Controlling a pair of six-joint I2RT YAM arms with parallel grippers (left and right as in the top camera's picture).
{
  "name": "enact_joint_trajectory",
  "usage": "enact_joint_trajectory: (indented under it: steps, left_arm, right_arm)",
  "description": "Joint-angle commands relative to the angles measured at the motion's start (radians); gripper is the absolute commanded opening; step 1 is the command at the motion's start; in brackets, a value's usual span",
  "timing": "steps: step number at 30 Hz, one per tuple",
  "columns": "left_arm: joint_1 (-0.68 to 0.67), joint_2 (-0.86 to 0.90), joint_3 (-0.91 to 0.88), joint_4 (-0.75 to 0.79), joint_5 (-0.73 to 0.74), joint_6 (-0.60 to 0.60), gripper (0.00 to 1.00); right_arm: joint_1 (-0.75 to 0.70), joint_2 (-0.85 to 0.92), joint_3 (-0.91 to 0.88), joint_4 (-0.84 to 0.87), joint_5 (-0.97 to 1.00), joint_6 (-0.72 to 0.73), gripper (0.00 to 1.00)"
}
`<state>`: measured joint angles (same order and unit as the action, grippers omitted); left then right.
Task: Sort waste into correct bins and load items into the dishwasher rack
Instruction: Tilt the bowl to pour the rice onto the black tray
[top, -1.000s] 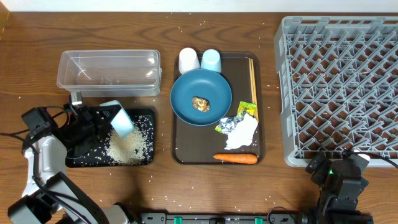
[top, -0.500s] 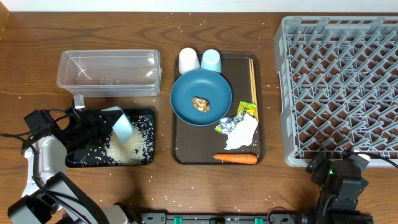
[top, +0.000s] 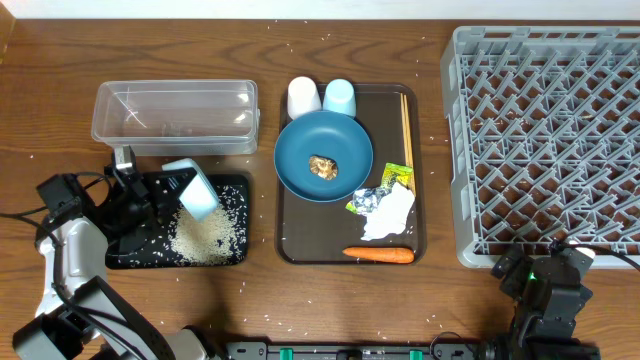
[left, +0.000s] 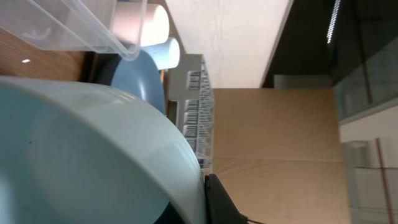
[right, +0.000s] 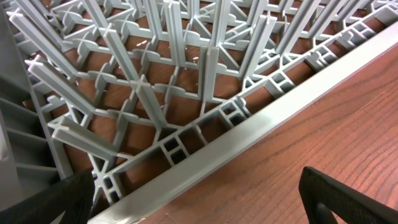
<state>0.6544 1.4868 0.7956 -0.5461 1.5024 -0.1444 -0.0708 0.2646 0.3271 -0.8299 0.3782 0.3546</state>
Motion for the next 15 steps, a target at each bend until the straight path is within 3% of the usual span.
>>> enact_joint_trajectory:
  steps: [1,5,9,15]
  left_arm:
    - [0.005,0.010,0.007,0.038,0.070,-0.146,0.06]
    - [0.006,0.010,0.007,0.066,0.071,-0.244,0.06]
    - [0.005,0.010,0.007,0.066,0.071,-0.425,0.06]
    - [0.005,0.009,0.007,0.065,0.071,-0.521,0.06]
  right_arm:
    - [-0.006,-0.002,0.011,-0.001,0.010,-0.011,0.99]
    - [-0.006,-0.002,0.011,-0.001,0.010,-0.011,0.99]
    - [-0.006,-0.002,0.011,-0.001,0.010,-0.011,0.99]
    - [-0.006,-0.002,0.011,-0.001,0.010,-0.011,0.99]
